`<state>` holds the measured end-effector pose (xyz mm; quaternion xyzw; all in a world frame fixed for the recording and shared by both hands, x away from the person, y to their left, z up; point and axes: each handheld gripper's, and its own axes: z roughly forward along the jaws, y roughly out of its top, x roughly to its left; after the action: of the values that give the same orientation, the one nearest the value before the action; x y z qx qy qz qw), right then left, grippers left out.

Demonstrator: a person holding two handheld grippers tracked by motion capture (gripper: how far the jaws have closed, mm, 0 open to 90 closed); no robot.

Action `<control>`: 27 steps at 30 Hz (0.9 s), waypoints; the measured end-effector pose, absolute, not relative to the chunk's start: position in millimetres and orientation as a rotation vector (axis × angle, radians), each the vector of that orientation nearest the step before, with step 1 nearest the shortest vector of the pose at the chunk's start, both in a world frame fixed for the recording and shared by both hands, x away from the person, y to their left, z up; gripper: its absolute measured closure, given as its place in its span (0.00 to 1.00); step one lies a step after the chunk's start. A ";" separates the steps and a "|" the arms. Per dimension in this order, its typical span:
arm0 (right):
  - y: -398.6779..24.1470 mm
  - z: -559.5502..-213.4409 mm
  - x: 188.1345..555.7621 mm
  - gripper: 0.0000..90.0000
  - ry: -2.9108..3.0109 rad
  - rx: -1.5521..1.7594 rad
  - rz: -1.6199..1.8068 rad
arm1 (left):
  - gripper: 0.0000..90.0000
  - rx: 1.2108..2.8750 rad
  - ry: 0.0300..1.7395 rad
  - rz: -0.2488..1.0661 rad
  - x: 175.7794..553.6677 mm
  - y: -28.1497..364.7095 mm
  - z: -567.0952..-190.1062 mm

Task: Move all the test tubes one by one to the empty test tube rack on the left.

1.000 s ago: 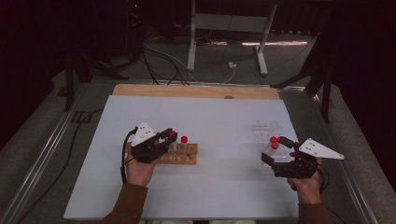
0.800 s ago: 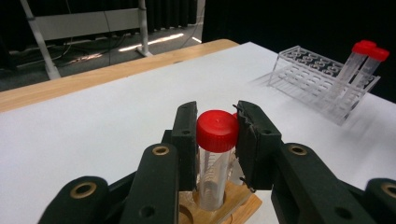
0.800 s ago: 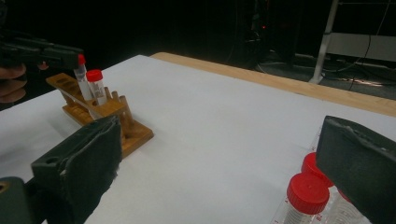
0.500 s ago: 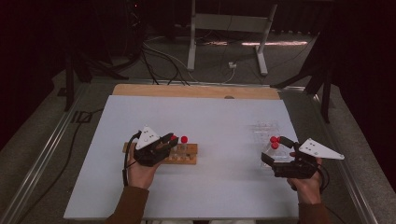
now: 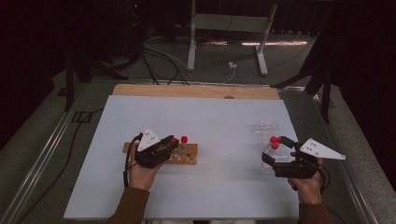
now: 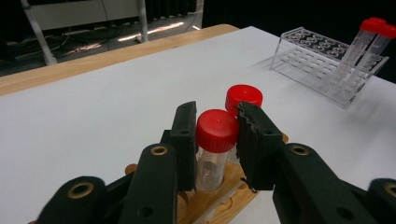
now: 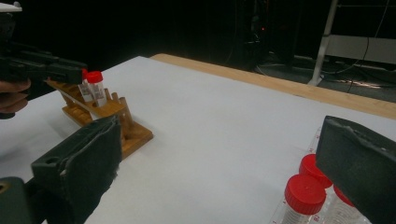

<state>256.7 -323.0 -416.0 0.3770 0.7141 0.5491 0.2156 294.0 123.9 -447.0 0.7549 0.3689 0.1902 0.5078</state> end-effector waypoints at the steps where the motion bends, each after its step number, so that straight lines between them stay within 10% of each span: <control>1: -323.3 -415.8 256.5 0.01 1.977 1.050 1.523 | 0.74 1.814 0.889 0.450 293.8 124.9 -447.0; 17: -334.2 -415.4 258.1 0.03 1.888 1.120 1.438 | 0.18 1.639 0.937 0.431 286.9 145.7 -435.1; 27: -343.8 -431.8 261.9 0.14 1.870 1.221 1.354 | 0.02 1.618 0.940 0.429 286.9 146.2 -432.4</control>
<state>261.9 -343.8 -431.8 0.4513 0.6910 0.5003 0.2618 286.9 146.2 -432.4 0.6905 0.4010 0.1829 0.5736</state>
